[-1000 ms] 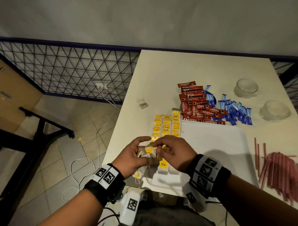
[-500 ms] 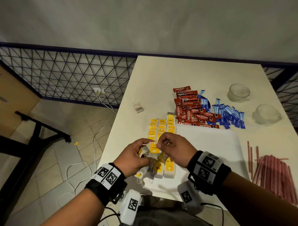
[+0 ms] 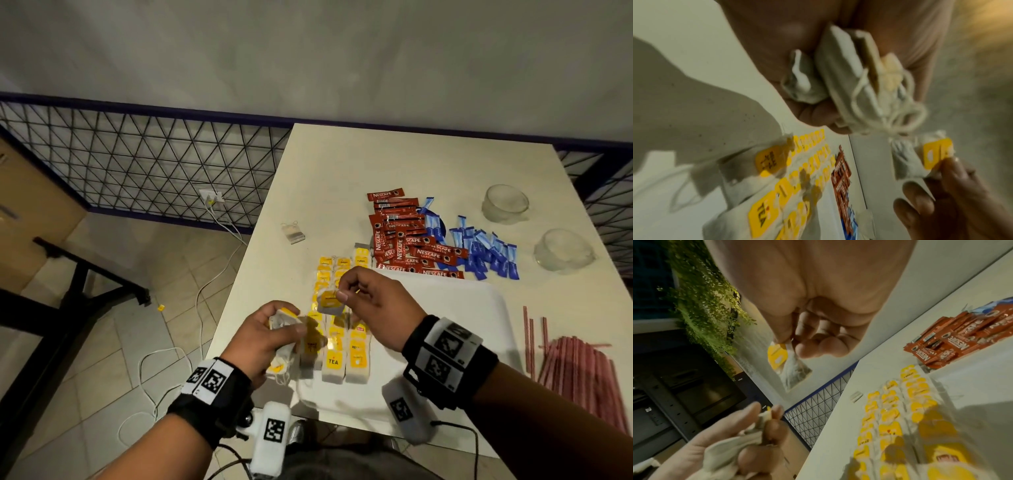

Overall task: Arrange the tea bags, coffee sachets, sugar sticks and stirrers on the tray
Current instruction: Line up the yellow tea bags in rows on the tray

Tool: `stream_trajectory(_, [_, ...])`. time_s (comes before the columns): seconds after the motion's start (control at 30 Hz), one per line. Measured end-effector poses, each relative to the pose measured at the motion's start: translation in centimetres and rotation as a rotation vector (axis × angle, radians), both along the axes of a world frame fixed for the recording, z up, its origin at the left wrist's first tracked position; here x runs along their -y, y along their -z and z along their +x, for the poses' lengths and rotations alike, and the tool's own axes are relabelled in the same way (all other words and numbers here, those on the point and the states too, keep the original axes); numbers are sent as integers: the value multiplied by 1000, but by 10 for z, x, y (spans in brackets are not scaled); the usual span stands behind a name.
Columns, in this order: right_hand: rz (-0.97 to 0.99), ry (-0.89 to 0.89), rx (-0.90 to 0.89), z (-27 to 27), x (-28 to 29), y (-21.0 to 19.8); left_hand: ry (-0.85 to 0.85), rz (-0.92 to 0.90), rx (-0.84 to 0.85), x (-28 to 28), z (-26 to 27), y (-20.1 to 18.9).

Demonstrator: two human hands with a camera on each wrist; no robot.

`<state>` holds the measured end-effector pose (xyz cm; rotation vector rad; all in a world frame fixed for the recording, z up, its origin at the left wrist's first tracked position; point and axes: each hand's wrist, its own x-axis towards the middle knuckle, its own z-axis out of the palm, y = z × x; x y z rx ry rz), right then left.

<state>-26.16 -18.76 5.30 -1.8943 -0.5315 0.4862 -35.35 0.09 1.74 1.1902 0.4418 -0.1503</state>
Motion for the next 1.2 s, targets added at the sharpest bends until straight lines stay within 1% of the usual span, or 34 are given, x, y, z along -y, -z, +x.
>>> stream_trajectory(0.07, [-49, -30, 59, 3, 2, 0, -48, 55, 12, -8, 2, -6])
stream_trajectory(0.1, [-77, -49, 84, 4, 2, -1, -51, 131, 21, -10, 4, -7])
stream_trajectory(0.2, [-148, -99, 152, 6, -4, -4, 82, 408, 34, -10, 13, -17])
stream_trajectory(0.27, [-139, -106, 176, 5, -8, -6, 155, 506, 55, -3, 18, -24])
stream_trajectory(0.3, [-116, -101, 169, 4, -9, -7, 160, 533, 58, -1, 20, -28])
stream_trajectory(0.37, [-46, -84, 112, 2, -11, -7, 153, 541, 49, 2, 21, -36])
stream_trajectory(0.47, [70, -43, -30, -3, -12, 3, 170, 521, 50, 2, 23, -47])
stream_trajectory(0.53, [108, -20, -68, -5, -14, 9, 171, 548, 76, 2, 25, -54])
stream_trajectory(0.6, [97, -21, -69, -5, -14, 11, 170, 560, 76, 1, 27, -57])
stream_trajectory(0.7, [124, -2, -22, -2, -10, 5, 180, 596, 87, 0, 28, -57])
stream_trajectory(0.8, [105, 2, 27, 3, -11, -1, 209, 665, 102, 1, 28, -54])
stream_trajectory(0.93, [106, 12, 55, 6, -13, -4, 231, 684, 79, 2, 28, -48])
stream_trajectory(1.07, [116, 29, 41, 6, -12, -3, 215, 690, 58, 2, 27, -46])
stream_trajectory(1.2, [91, 39, 21, 2, -13, 3, 258, 742, 60, 2, 22, -45])
